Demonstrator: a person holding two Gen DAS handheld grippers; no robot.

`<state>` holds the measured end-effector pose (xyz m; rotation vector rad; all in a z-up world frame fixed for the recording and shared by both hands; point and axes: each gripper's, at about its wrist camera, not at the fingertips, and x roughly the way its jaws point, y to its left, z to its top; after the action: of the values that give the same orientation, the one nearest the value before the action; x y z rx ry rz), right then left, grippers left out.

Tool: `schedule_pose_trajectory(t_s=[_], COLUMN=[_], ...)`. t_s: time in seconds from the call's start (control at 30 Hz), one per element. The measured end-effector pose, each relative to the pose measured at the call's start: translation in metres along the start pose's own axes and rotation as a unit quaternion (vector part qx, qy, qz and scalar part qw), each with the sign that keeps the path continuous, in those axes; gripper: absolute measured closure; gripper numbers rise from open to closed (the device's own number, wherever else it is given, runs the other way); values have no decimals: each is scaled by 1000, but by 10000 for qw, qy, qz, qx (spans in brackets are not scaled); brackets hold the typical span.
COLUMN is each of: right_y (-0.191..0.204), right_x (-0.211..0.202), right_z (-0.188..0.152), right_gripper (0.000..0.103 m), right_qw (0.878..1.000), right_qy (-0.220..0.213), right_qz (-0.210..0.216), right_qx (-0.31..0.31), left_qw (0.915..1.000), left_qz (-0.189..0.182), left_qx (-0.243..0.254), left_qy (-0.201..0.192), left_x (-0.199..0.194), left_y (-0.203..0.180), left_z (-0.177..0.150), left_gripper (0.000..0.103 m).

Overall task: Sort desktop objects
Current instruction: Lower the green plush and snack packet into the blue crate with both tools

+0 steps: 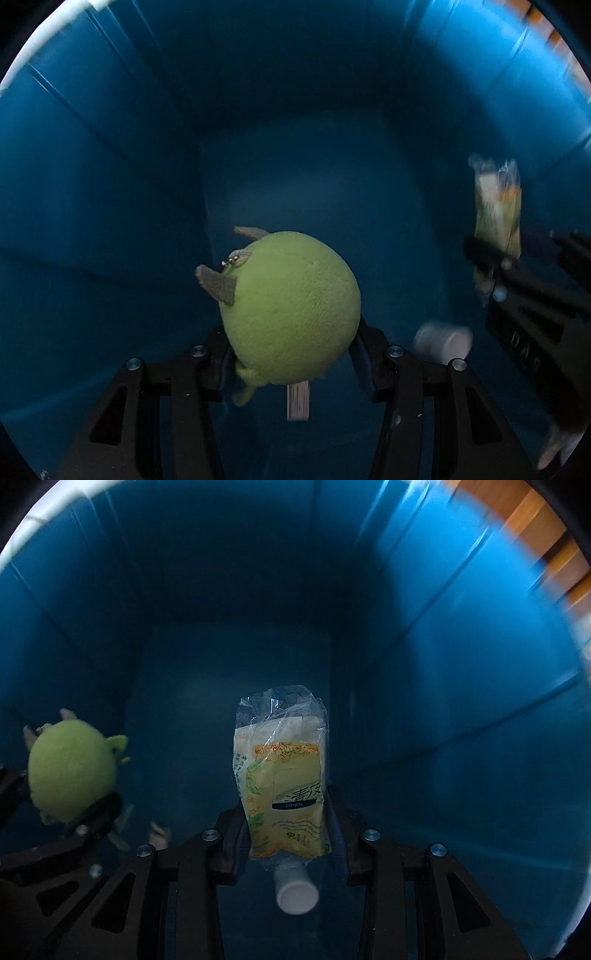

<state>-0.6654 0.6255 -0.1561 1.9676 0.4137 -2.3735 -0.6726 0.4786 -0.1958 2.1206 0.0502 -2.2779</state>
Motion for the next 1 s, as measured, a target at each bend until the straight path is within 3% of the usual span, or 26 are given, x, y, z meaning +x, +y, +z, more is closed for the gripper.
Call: schedule_pose_trajectory(t_s=[0.1,0.17,0.23,0.6,0.73,0.83,1.0], right_y=[16,25,28,30,12,11,4], right_x=[46,60,67,65,66,64,63], right_z=[-17,-24,-28,-37,-28,-24,-29], right_gripper=[68,68,68,67,65,65,63], right_qw=[9960,9924,9908,9901,9902,9904,9906], right_qy=[793,1089,1260,1379,1378,1366,1351], right_qz=[-261,-296,-229,-219,-221,-183,-105], right_qx=[-323,-485,-440,-147,-26,61,176], left_qw=[9983,9956,9946,9959,9957,9956,9954], left_qz=[283,595,637,640,668,706,728], left_qx=[254,578,651,397,417,384,434], left_qy=[444,439,506,504,486,474,436], left_x=[30,37,42,48,43,39,36], left_y=[-15,-27,-30,-11,-8,-8,-10], left_z=[-7,-10,-11,-12,-4,-7,-7], left_gripper=[53,53,53,50,50,36,36])
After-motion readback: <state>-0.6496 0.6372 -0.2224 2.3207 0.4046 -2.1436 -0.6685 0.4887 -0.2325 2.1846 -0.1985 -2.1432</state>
